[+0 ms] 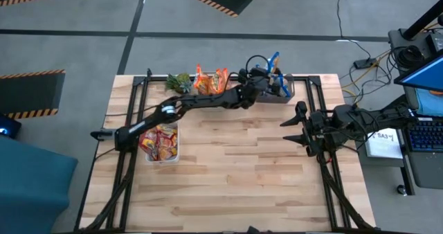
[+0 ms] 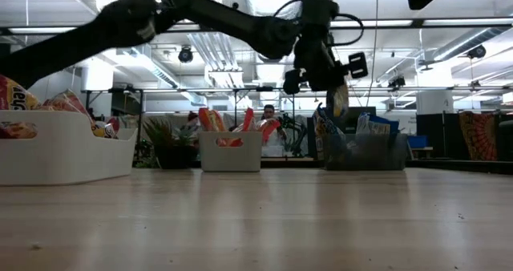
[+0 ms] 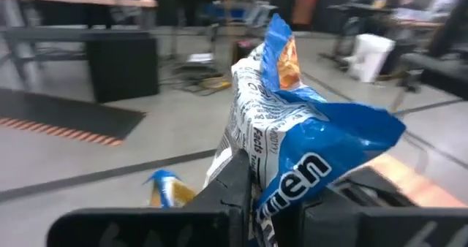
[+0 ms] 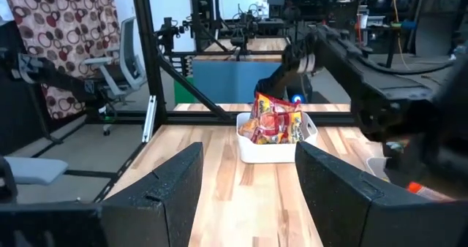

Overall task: Sort Maruchan noodles
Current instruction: Put the blue noodle pack into the black bin

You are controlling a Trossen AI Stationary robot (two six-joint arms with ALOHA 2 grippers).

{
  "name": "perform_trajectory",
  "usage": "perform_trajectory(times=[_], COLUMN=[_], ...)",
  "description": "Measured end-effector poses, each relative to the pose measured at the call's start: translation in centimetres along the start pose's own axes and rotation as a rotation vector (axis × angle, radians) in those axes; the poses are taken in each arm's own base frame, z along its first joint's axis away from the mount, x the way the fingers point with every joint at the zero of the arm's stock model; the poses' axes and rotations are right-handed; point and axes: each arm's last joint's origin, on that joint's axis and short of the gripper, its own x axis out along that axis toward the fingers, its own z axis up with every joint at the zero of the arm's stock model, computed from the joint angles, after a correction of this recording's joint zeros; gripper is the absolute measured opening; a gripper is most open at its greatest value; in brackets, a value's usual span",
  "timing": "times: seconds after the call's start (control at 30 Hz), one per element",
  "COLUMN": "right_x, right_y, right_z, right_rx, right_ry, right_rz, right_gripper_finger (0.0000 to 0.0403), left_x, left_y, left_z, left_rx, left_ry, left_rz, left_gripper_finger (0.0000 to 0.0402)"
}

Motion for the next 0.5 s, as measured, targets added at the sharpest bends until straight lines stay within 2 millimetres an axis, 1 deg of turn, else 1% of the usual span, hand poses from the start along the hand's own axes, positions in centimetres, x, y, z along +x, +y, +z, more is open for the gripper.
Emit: perform_trajectory(times=[0.07,0.2,0.27,0.37,0.5], right_x=[0.0,0.0,0.0,0.1,0.1], right_y=[0.0,0.0,0.0,0.0,0.0], right_z=[0.0,0.0,0.0,0.0,0.0], right_rx=[0.001,0.003,0.011,0.013,0.013], right_ry=[0.0,0.001,0.002,0.003,0.003], right_rz=[0.0,0.0,0.0,-0.001,-0.001], right_gripper_finger=[0.0206,0.0206,0.0206,0.0206,0.0206], left_x=[0.6,0.8,0.9,1.0,1.0], left_y=[0.0,0.4,0.5,0.3,0.2], left_z=[-0.8,-3.2,-3.4,-3.3,-3.3], left_rx=[0.011,-0.004,-0.016,-0.024,-0.019], left_ry=[0.011,0.035,0.048,0.059,0.078], left_rz=[0.023,-0.033,-0.052,-0.1,-0.141], left_gripper_finger=[0.0024,0.0046,0.0054,0.0069,0.0096])
